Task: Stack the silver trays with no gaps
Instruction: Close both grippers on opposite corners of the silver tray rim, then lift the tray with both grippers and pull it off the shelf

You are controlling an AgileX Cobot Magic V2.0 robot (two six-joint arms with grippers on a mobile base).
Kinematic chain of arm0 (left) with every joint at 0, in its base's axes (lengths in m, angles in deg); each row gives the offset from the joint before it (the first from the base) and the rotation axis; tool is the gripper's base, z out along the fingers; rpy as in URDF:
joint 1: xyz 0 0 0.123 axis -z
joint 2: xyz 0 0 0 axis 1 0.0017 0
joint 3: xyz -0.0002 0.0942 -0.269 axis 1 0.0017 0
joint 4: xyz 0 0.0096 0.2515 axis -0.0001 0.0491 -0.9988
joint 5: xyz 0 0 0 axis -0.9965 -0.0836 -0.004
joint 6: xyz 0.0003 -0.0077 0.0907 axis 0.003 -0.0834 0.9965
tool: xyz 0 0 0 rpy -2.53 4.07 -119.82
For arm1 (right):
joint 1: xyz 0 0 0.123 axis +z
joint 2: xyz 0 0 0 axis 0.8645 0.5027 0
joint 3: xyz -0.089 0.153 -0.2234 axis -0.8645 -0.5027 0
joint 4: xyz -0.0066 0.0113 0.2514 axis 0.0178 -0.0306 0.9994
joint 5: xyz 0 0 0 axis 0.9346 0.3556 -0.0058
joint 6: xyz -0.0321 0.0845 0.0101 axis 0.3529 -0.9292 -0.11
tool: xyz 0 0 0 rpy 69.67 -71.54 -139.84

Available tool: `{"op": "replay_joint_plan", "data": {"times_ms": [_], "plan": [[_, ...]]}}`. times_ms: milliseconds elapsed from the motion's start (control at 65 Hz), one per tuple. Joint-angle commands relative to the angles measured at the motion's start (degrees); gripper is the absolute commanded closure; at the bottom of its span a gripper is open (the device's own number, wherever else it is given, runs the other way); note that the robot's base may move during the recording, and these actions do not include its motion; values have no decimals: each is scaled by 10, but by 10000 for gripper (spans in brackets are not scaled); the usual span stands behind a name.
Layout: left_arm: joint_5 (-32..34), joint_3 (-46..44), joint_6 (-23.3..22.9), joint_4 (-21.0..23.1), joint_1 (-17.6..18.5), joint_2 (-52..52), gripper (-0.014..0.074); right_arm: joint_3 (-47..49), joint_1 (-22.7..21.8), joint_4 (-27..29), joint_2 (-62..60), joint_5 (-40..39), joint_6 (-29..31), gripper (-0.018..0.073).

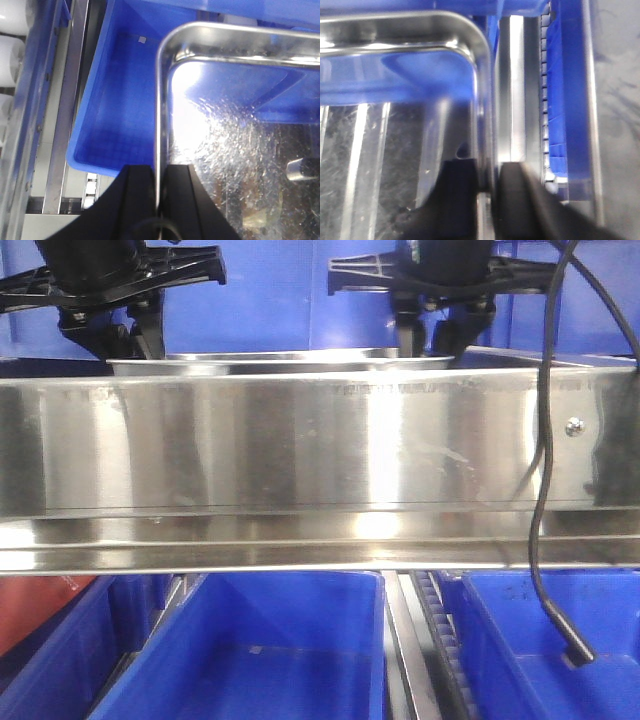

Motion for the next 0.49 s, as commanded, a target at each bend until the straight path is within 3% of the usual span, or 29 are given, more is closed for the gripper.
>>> {"op": "replay_joint_plan", "data": {"times_ms": [0, 369, 477], "plan": [[13, -1, -2, 0, 2, -4, 616, 3, 0, -4, -2, 2, 3, 642], [6, -4, -6, 0, 4, -67, 612, 4, 3, -18, -80, 11, -5, 636], [-1, -4, -6, -3, 4, -109, 612, 4, 13, -54, -121, 11, -35, 636]]}}
